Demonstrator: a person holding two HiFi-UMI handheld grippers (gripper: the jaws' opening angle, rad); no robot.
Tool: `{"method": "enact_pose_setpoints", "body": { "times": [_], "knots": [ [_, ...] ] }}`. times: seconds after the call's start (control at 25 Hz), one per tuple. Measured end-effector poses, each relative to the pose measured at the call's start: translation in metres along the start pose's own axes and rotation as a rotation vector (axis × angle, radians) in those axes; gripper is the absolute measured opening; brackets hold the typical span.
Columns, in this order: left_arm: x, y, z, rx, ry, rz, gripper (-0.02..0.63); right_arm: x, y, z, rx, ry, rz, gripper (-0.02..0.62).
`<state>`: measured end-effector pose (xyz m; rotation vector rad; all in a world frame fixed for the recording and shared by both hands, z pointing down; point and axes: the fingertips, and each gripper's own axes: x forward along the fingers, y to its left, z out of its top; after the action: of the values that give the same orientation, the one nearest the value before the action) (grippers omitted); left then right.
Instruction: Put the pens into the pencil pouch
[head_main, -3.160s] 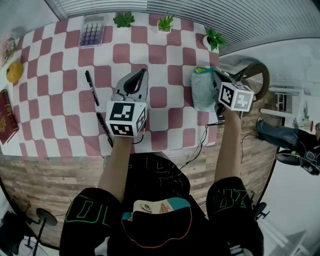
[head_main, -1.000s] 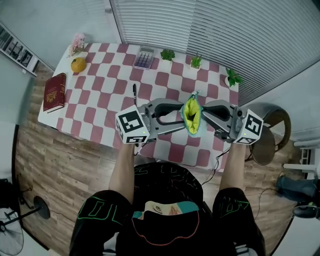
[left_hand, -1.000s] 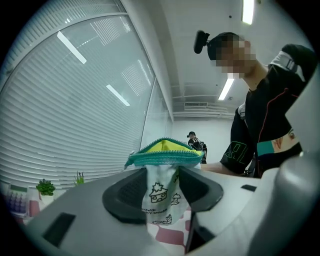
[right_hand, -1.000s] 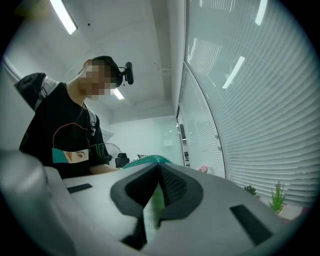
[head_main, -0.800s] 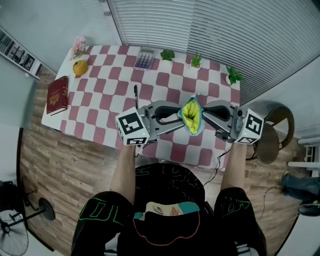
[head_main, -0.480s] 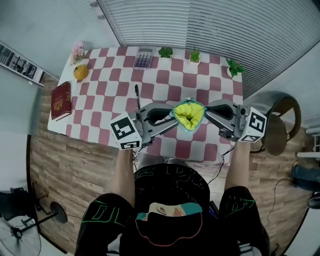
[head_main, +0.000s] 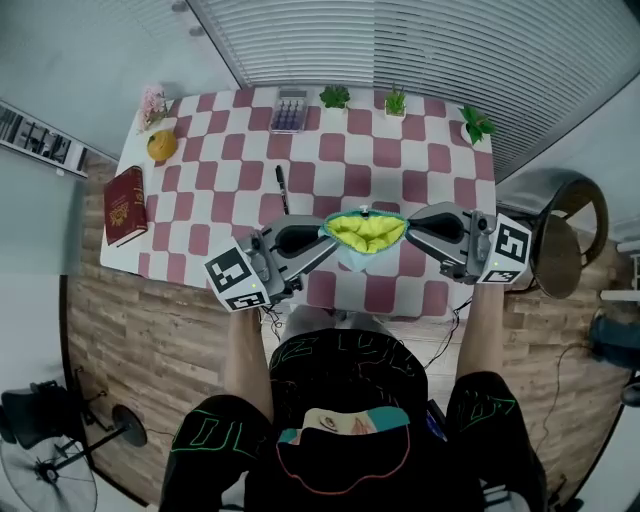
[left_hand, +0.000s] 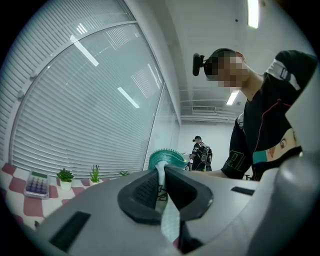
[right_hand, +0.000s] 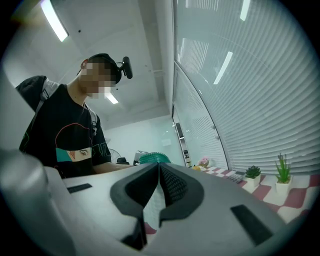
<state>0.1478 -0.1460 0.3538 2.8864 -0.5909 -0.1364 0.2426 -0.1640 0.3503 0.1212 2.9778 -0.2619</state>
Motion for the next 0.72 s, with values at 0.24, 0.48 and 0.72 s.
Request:
{"method": "enact_pose_setpoints", "body": {
  "times": [0.24, 0.48, 0.72],
  "knots": [
    [-0.061, 0.023, 0.002, -0.008, -0.014, 0.12, 0.023, 0.046, -0.012, -0.015, 0.091, 0.011, 0.034, 0.028],
    [-0.138, 0.049, 0.006, 0.011, 0.004, 0.275, 0.023, 0.104, -0.048, -0.049, 0.144, 0.163, -0.113, 0.028],
    [-0.191, 0.065, 0.006, 0.006, 0.0, 0.355, 0.023, 0.156, -0.08, -0.085, 0.219, 0.293, -0.274, 0.027]
  ]
}}
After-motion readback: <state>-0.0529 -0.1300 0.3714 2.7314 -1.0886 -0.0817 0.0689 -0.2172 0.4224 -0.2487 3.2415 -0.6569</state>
